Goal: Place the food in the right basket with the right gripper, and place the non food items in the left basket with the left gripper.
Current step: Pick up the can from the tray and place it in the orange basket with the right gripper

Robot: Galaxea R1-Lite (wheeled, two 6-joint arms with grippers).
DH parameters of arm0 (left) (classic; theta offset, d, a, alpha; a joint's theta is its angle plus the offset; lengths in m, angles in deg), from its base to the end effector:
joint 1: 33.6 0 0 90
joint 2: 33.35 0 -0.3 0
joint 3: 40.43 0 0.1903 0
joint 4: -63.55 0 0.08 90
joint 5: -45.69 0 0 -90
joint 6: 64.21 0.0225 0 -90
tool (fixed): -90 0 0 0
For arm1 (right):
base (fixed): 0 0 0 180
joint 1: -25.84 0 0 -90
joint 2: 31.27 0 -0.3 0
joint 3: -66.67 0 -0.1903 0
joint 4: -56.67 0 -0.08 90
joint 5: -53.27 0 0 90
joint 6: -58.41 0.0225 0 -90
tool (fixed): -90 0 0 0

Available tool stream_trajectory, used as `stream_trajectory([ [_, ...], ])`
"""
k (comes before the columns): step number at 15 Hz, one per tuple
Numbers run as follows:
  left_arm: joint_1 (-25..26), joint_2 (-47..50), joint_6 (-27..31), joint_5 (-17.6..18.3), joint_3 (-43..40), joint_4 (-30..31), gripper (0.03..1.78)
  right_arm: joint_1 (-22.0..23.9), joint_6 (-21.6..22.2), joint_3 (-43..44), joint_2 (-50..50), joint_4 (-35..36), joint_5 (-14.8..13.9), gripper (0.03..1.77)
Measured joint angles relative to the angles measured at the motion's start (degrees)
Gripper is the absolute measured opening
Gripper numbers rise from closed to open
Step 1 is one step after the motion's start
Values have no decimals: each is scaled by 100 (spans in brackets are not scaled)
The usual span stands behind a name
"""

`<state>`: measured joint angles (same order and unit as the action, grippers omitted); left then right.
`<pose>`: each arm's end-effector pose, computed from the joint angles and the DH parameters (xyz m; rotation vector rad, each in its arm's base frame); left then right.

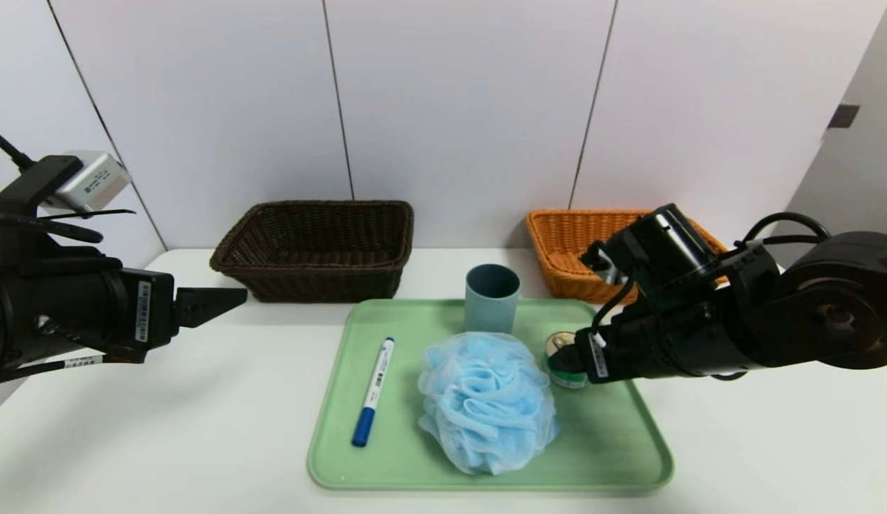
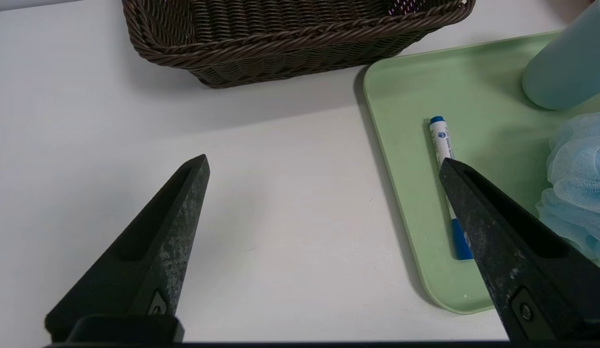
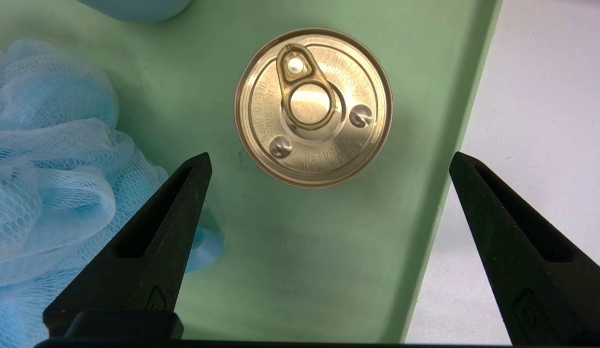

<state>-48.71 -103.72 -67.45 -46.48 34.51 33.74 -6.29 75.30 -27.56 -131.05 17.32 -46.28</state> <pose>0.1756 -0.0465 0.2540 0.0109 0.4425 -0.2097 0.2531 0.1546 0.1676 -0.0609 0.9153 0.2313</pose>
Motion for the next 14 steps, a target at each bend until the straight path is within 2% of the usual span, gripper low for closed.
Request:
stream_trajectory([
  [7, 1, 5, 2, 0, 5, -7, 169, 16, 0, -119, -182, 490, -24, 170],
  [14, 0, -122, -77, -15, 9, -2, 169, 6, -46, -105, -413, 647, -215, 170],
])
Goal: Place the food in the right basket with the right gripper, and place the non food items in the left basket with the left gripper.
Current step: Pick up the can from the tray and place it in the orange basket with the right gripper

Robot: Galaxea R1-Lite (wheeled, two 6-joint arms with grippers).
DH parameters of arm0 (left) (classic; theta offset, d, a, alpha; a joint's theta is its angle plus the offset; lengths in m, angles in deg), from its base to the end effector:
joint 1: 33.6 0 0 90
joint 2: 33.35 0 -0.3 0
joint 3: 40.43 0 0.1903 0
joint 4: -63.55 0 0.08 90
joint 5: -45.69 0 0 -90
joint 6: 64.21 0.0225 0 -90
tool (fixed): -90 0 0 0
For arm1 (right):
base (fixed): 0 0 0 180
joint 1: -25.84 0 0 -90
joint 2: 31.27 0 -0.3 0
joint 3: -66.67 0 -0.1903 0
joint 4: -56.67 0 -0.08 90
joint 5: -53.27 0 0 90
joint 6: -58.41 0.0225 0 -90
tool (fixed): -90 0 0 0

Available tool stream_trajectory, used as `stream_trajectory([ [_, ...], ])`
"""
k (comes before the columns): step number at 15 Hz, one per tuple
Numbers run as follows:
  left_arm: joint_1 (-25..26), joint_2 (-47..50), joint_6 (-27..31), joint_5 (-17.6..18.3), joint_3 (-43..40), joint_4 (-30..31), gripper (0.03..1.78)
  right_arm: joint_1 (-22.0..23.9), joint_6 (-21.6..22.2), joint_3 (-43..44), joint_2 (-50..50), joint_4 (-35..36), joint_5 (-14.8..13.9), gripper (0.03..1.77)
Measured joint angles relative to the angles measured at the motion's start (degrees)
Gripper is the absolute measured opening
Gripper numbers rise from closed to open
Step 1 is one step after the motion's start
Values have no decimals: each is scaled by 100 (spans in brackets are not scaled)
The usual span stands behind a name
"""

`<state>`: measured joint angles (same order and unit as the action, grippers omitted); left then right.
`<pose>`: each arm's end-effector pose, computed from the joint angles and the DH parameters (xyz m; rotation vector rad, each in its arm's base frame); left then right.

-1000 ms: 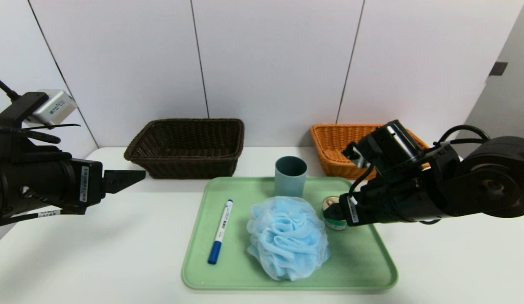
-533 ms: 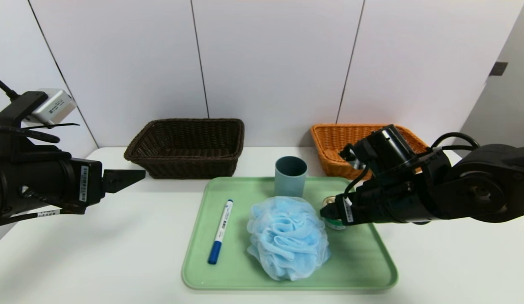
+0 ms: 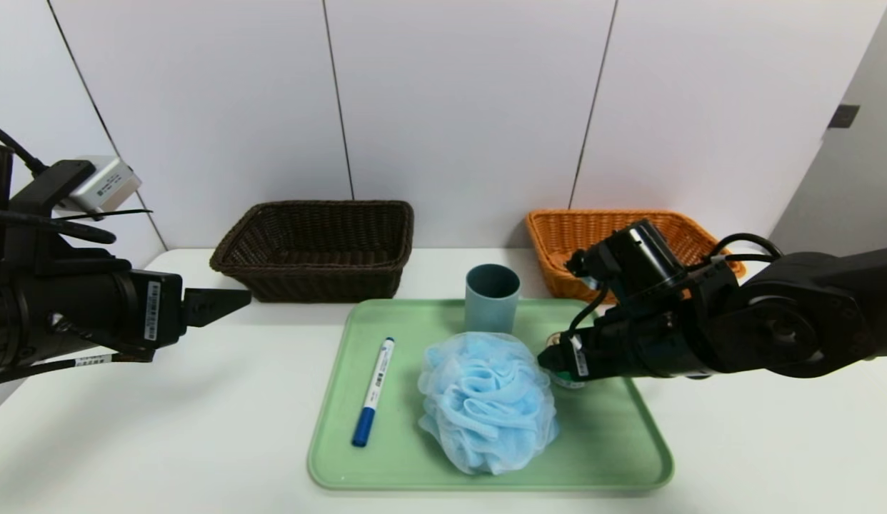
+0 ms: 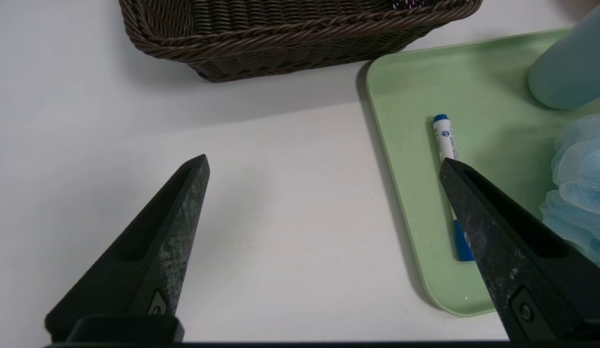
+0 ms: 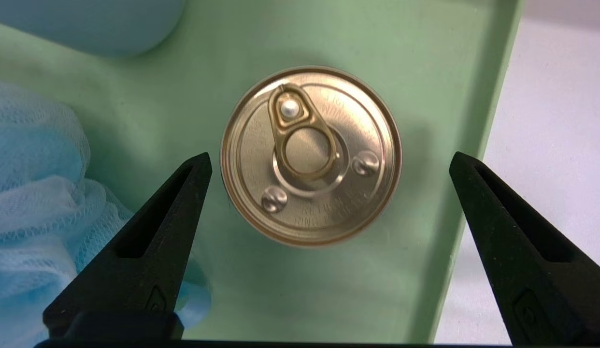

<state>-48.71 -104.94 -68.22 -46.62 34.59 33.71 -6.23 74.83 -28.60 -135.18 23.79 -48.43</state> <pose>0.1808 -0.0479 0.2504 0.0015 0.4639 -0.2033 0.2690 0.1632 0.1482 -0.0737 0.8814 0.2052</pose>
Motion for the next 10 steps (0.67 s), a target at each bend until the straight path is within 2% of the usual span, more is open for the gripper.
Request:
stream_trajectory([
  [3, -2, -29, -4, 1, 2, 0, 169, -9, -9, 9, -107, 212, -20, 170],
  [10, 0, -71, -9, 6, 20, 15, 169, -26, 9, 33, -262, 218, -17, 170],
])
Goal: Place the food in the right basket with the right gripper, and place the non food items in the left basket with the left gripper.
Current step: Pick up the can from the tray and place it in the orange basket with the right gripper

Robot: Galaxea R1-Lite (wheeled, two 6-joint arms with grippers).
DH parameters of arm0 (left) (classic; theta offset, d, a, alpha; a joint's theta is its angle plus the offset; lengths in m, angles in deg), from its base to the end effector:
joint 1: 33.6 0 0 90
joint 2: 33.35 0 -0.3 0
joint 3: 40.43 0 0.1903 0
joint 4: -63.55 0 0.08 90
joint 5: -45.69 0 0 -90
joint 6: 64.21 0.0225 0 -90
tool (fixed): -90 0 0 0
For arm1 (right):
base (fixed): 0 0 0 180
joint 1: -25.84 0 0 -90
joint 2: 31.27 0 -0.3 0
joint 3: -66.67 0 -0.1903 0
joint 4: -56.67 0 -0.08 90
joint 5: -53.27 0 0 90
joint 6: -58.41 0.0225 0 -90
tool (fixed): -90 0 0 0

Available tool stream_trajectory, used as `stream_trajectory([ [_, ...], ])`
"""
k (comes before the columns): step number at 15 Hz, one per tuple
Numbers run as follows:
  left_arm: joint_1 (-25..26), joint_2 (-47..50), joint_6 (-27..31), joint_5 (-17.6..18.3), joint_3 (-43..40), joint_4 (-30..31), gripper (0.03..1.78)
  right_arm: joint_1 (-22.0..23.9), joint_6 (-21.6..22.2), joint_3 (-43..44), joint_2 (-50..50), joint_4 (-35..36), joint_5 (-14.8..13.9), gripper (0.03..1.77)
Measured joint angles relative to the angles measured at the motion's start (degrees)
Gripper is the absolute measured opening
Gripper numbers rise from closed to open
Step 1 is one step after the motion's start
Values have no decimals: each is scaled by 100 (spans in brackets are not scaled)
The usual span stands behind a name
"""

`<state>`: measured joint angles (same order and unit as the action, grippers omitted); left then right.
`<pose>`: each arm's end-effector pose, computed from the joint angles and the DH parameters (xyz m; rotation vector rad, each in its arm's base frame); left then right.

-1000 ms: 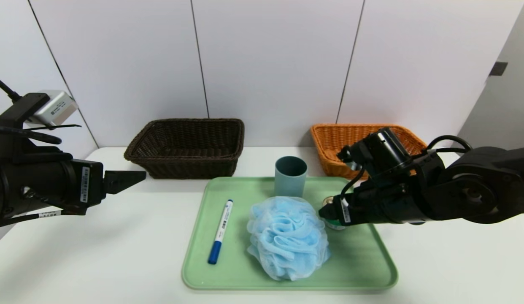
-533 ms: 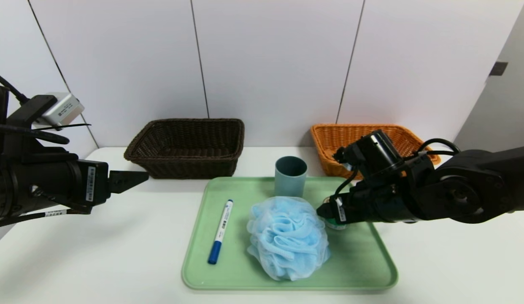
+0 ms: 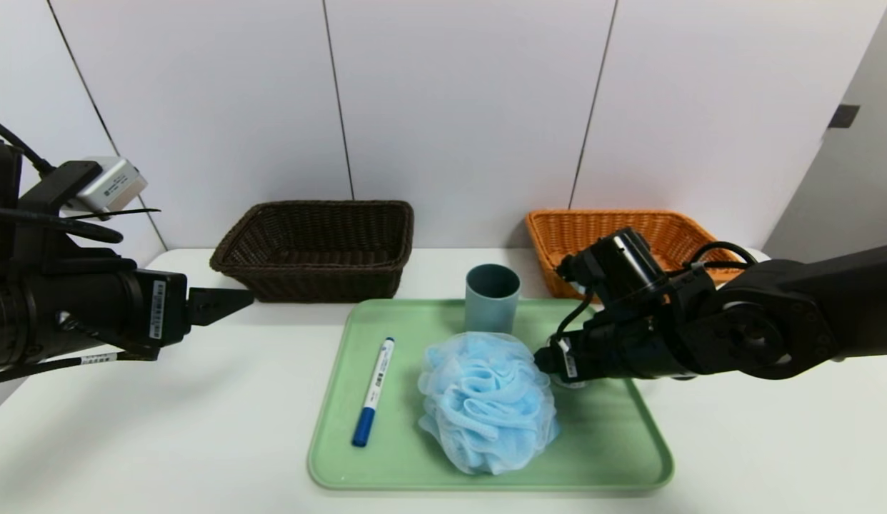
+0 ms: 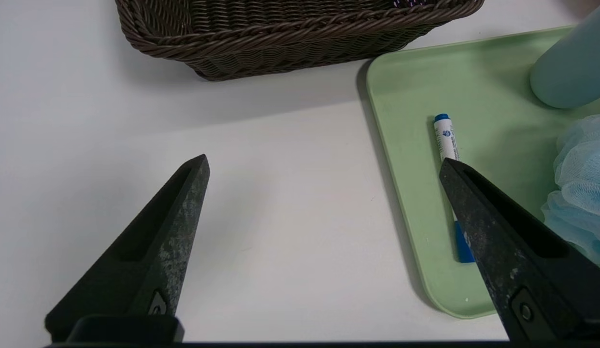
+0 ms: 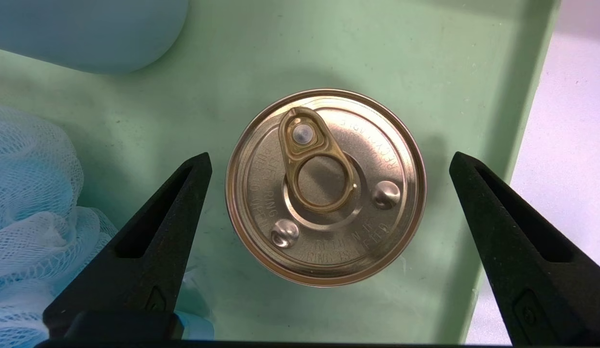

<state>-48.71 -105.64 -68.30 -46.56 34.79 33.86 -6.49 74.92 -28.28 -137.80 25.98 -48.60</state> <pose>0.1839 -0.0488 0.2494 0.0008 0.4701 -0.2037 0.2771 0.1699 0.1373 -0.0762 0.8822 0.2057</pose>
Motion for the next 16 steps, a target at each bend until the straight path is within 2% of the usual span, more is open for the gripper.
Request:
stream_trajectory([
  [11, -2, -41, -65, 9, -11, 46, 169, 0, 0, 118, -160, 9, -35, 170],
  [14, -2, -45, -67, 13, -6, 46, 169, -5, -6, 132, -221, 16, -160, 121],
  [16, -2, -50, -67, 15, 2, 46, 169, -7, -2, 143, -239, 20, -152, 113],
])
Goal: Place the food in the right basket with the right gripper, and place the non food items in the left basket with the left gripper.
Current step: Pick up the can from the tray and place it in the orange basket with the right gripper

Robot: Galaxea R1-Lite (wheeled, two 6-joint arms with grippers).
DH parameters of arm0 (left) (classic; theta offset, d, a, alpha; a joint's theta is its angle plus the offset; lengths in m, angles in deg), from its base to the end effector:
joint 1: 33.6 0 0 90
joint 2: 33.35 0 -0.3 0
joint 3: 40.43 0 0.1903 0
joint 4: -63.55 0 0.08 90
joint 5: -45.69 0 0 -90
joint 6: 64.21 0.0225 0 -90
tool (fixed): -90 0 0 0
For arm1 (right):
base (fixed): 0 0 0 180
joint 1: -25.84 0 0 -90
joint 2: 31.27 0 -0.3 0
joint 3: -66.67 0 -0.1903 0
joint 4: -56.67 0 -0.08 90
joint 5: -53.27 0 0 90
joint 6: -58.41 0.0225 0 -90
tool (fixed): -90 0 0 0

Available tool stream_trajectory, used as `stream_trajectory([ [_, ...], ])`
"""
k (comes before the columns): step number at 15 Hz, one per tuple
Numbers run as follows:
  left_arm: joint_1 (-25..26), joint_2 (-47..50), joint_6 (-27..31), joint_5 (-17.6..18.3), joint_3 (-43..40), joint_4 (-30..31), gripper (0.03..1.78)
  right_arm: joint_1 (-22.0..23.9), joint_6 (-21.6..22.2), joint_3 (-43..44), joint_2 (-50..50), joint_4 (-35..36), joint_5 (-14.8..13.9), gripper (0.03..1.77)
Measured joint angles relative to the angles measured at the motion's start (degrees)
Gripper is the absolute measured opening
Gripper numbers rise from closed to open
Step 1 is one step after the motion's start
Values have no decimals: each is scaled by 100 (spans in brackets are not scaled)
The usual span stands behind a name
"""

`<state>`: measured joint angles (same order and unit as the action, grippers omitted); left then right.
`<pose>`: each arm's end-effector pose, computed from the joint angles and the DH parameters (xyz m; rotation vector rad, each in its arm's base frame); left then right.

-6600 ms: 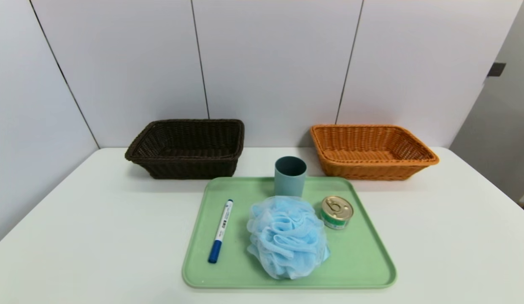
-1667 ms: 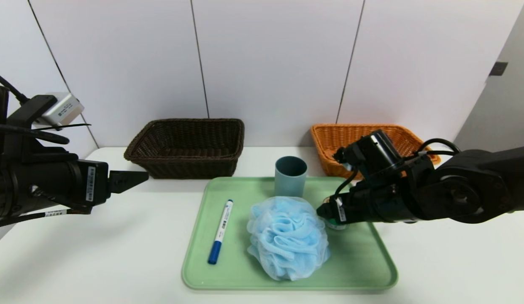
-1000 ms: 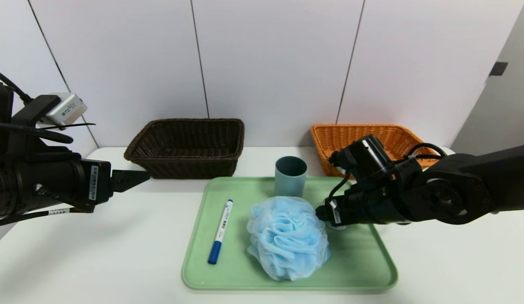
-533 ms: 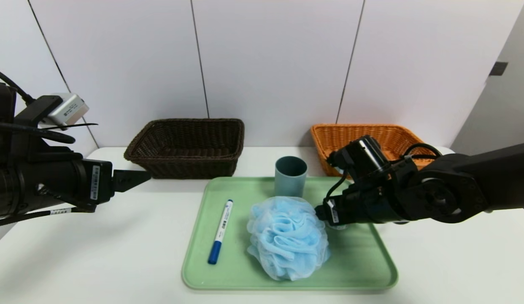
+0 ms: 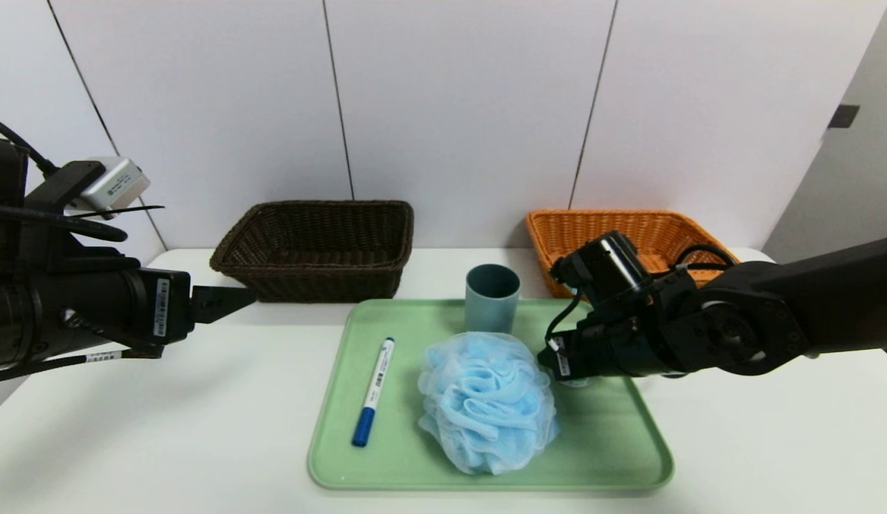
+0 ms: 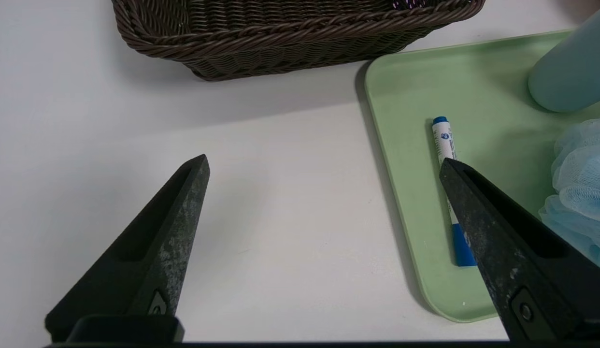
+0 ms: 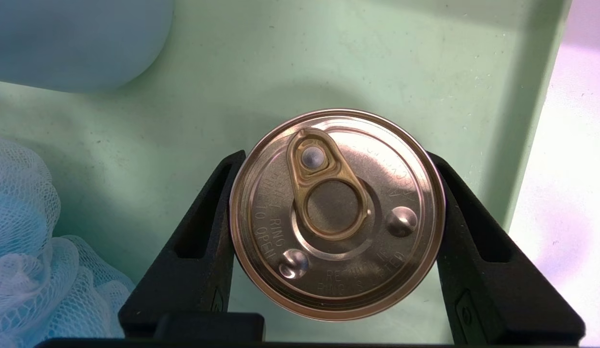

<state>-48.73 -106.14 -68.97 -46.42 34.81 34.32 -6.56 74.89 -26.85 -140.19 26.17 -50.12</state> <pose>0.1864 -0.0495 0.2485 -0.0110 0.4719 -0.2036 0.2853 0.1749 0.1298 -0.0933 0.8852 0.1811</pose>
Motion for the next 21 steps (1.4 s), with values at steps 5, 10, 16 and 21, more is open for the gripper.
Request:
stream_trajectory([
  [5, 2, 0, 2, 11, 2, 0, 169, -4, -4, 20, 18, -11, 23, 112],
  [10, 2, 0, 0, 11, -30, -6, 169, -95, 20, 347, 339, -100, 37, 99],
  [16, -35, -33, 4, 0, 5, 0, 169, -141, 71, 561, 798, -747, 43, 98],
  [21, -85, -33, 6, -15, 61, -11, 169, -146, 66, 629, 1030, -711, 39, 98],
])
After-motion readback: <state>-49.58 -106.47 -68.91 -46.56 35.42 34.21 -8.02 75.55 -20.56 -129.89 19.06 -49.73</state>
